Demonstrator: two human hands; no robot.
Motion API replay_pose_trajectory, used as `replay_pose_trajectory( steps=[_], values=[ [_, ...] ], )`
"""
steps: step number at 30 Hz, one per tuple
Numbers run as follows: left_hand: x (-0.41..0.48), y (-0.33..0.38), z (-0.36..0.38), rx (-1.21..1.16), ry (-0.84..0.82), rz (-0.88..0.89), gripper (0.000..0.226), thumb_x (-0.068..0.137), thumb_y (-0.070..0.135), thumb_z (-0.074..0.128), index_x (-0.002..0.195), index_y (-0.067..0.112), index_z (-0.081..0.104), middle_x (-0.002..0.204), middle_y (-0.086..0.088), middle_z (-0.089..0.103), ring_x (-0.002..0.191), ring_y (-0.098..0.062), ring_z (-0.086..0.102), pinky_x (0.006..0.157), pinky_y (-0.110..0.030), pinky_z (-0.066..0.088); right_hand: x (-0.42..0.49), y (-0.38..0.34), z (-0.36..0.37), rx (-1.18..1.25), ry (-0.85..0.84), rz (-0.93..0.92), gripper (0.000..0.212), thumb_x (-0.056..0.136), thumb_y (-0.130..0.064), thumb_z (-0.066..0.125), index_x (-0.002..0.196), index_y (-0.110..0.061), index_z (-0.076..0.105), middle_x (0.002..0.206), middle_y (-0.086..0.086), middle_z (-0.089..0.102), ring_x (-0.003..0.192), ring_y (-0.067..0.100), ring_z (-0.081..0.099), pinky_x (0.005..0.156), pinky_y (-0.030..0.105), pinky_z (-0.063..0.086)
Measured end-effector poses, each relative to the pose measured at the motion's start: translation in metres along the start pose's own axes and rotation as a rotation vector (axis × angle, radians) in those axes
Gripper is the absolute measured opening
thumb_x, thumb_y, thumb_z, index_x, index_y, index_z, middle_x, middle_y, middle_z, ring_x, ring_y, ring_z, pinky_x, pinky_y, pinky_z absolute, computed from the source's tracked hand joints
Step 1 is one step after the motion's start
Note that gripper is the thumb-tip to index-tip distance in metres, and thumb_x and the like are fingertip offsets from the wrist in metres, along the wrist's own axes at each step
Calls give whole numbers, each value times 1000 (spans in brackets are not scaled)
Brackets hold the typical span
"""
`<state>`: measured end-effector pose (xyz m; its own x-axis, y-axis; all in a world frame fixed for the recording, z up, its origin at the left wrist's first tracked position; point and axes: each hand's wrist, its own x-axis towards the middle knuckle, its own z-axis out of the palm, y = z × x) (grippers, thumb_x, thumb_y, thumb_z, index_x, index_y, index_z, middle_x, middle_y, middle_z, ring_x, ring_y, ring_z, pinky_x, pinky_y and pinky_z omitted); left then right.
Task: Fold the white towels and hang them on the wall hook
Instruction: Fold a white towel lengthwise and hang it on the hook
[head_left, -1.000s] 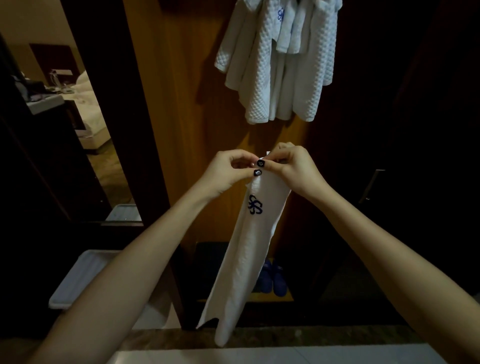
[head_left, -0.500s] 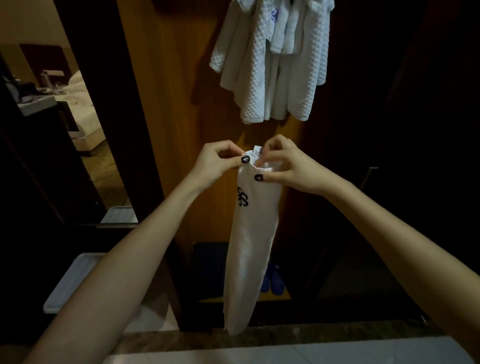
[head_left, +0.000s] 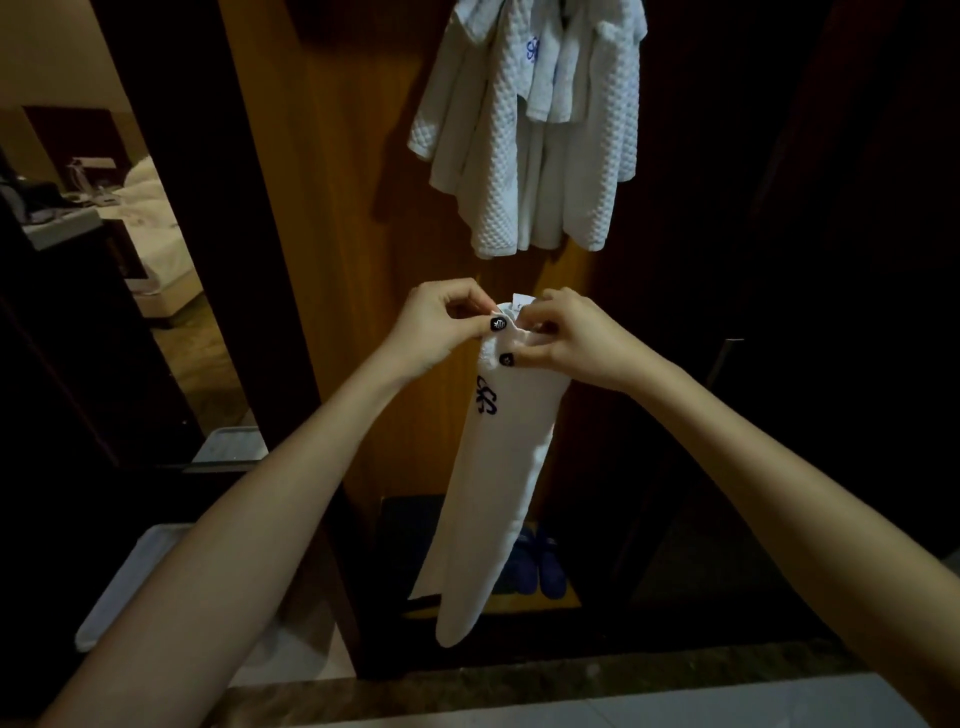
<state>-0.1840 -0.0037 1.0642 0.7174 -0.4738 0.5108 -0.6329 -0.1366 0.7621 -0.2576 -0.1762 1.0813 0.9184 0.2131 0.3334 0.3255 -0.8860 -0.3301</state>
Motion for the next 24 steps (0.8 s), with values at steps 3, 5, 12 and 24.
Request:
replay_pose_trajectory(
  steps=[3,5,12,24],
  values=[
    [1,1,-4,28,13,-2,6,79,0,71,84,3,68,77,0,65,73,-6,60,70,-15,48,-1,2,-3,25,-23,-22,30,83,-32,73,64,-18,54,81,-3,43,78,6,41,63,11,31],
    [2,-1,-11,38,38,-10,6,80,1,71,84,4,68,77,0,64,73,-6,59,69,-14,48,-3,5,-9,73,23,-30,32,82,-31,74,61,-24,52,82,-5,42,78,2,41,66,9,32],
    [5,-2,-15,44,27,-28,7,81,3,71,87,2,68,82,-5,65,78,-11,60,74,-20,48,-8,7,-14,-135,-67,-117,26,80,-25,74,70,-25,50,95,-6,37,90,12,39,75,21,33],
    [6,0,-27,-2,27,62,13,81,2,71,80,12,63,79,2,63,76,-4,58,72,-16,46,-12,10,-33,-136,-76,-192,18,84,-23,72,84,-9,62,77,-12,44,65,4,46,59,18,35]
  ],
)
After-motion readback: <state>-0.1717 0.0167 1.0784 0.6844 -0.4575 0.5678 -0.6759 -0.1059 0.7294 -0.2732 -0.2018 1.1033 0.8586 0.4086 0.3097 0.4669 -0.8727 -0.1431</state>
